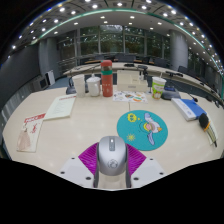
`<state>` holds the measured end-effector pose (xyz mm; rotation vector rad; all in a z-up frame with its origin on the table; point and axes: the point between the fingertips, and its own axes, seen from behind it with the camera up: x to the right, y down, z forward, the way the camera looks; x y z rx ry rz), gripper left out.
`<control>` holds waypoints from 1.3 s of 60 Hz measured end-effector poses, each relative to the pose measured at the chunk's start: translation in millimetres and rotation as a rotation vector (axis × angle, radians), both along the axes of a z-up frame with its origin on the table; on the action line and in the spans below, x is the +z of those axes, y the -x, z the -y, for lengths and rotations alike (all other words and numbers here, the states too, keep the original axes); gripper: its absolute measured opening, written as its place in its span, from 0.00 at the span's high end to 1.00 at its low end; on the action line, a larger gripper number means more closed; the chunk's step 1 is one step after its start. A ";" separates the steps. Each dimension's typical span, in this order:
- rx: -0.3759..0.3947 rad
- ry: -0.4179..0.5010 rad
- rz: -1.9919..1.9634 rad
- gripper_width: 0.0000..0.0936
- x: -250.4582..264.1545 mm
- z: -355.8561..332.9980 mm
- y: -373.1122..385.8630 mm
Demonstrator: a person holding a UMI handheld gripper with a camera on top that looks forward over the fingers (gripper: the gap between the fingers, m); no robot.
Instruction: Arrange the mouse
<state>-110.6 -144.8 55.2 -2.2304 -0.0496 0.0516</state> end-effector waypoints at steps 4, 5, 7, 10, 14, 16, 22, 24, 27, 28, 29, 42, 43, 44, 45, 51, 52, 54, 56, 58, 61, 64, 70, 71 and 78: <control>-0.003 -0.076 -0.016 0.61 39.8 -31.5 -11.3; -0.008 -0.096 -0.020 0.61 48.9 -39.6 -15.5; -0.016 -0.122 -0.023 0.61 64.0 -56.3 -23.8; -0.035 -0.160 -0.026 0.61 79.0 -79.3 -40.8; -0.057 -0.177 -0.024 0.61 78.3 -108.1 -63.4; -0.067 -0.166 -0.017 0.61 71.4 -122.5 -74.3; -0.089 -0.113 -0.007 0.61 28.9 -148.9 -100.2; -0.088 -0.084 0.004 0.61 11.1 -154.2 -105.8; -0.095 -0.052 0.014 0.61 -9.5 -159.8 -112.8; -0.100 -0.044 0.016 0.61 -15.8 -160.9 -115.0; -0.103 -0.036 0.019 0.60 -22.9 -160.6 -116.1; -0.070 0.038 0.006 0.42 -63.5 -151.4 -115.0; -0.073 0.036 0.012 0.38 -61.9 -150.1 -116.0; -0.073 0.032 0.017 0.32 -59.6 -148.7 -116.4; -0.071 0.032 0.021 0.26 -55.9 -147.1 -116.5; -0.071 0.004 0.036 0.09 -28.3 -130.5 -113.3; -0.074 0.001 0.039 0.09 -22.8 -126.2 -113.3; -0.076 -0.003 0.043 0.08 -10.4 -116.5 -111.7; -0.079 -0.011 0.045 0.08 4.1 -104.9 -109.7; -0.080 -0.019 0.050 0.08 17.6 -92.8 -107.4; -0.084 -0.037 0.060 0.08 38.9 -71.7 -104.0; -0.095 -0.049 0.071 0.09 60.1 -45.4 -100.8; -0.104 -0.072 0.080 0.09 93.1 8.0 -88.0; -0.106 -0.077 0.081 0.09 98.2 17.3 -86.0; -0.117 -0.095 0.090 0.08 124.4 80.2 -72.3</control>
